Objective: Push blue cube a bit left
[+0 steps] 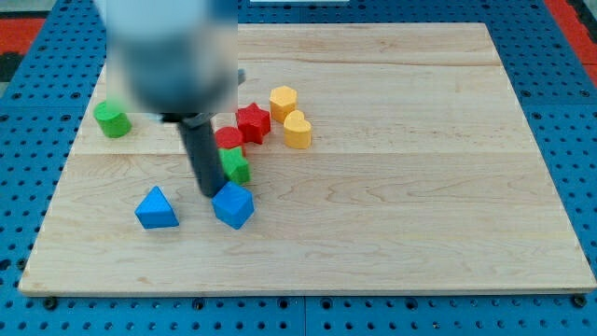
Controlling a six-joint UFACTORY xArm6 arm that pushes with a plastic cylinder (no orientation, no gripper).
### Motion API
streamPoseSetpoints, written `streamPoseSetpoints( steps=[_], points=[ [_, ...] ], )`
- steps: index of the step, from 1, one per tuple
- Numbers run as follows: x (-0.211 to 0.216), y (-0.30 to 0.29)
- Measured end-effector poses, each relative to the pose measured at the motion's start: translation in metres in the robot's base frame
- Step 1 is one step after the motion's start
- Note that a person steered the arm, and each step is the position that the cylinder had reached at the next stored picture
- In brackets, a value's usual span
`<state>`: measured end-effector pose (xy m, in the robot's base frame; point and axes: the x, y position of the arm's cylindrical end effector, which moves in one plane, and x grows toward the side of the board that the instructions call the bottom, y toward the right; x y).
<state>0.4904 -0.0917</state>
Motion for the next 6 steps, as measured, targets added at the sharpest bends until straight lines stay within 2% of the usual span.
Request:
streamPoseSetpoints(
  steps=[2, 3, 4, 5, 6],
  points=[
    [-0.007, 0.055],
    [0.011, 0.065],
    [0.007, 0.007],
    [-0.007, 0.002],
    [-0.022, 0.025]
  ],
)
